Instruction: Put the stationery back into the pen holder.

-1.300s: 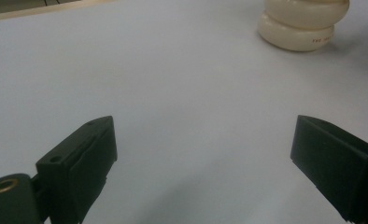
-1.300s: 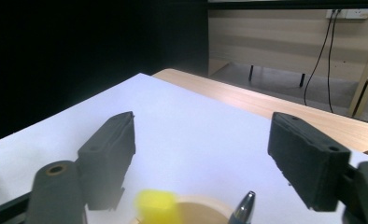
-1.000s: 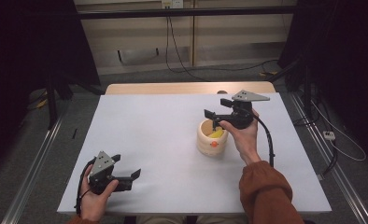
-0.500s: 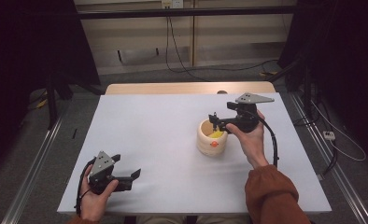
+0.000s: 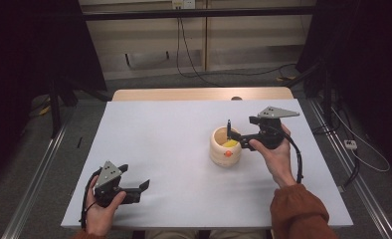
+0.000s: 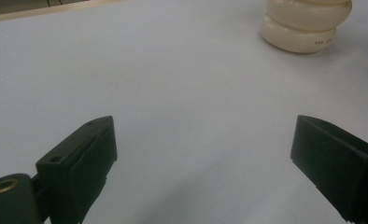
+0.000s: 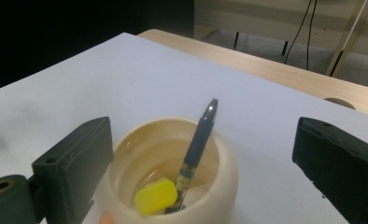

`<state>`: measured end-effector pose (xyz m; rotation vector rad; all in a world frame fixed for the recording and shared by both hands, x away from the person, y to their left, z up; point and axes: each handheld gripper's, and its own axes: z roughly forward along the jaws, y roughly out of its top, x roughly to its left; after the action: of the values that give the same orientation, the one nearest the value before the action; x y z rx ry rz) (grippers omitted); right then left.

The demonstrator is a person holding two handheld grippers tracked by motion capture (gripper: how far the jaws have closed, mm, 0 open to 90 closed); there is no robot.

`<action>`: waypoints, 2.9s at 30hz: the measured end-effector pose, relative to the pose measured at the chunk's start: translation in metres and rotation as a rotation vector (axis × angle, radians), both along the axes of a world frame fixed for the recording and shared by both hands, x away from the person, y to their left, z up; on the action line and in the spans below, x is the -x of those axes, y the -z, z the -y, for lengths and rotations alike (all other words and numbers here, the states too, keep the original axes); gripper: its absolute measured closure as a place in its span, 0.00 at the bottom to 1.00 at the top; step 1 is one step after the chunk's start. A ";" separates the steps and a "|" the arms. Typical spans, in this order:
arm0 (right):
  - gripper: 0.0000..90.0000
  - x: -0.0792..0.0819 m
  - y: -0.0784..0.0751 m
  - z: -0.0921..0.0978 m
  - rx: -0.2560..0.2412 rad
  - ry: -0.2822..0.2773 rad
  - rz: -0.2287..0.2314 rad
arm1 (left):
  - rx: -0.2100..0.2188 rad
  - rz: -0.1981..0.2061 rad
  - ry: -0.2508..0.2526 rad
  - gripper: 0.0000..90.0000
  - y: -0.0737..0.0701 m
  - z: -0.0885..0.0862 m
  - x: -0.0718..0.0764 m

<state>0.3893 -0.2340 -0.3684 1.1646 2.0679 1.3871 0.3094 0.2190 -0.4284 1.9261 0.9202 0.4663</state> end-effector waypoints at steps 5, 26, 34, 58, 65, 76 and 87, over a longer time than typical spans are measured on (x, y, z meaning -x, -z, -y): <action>0.06 0.008 0.003 0.004 0.010 0.004 -0.009 | 0.000 0.003 0.000 0.08 0.000 0.000 0.000; 0.06 0.040 0.021 0.023 0.033 0.041 -0.054 | 0.014 -0.003 -0.006 0.08 -0.001 -0.001 0.001; 0.06 0.055 0.029 0.029 0.082 0.093 -0.039 | 0.018 -0.005 -0.008 0.08 -0.002 -0.001 0.001; 0.08 0.088 0.053 0.052 0.106 0.175 -0.043 | 0.024 0.002 -0.026 0.08 -0.003 -0.004 0.003; 0.08 0.094 0.062 0.056 0.110 0.190 -0.047 | 0.025 0.000 -0.028 0.08 -0.003 -0.004 0.003; 0.09 0.100 0.074 0.063 0.108 0.214 -0.050 | 0.024 0.002 -0.029 0.08 -0.003 -0.005 0.003; 0.08 0.104 0.082 0.065 0.110 0.229 -0.033 | 0.031 0.011 -0.035 0.08 -0.004 -0.006 0.004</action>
<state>0.2858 -0.2985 -0.4501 1.3376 1.9354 1.1398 0.3050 0.2247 -0.4244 1.8801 0.9496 0.4801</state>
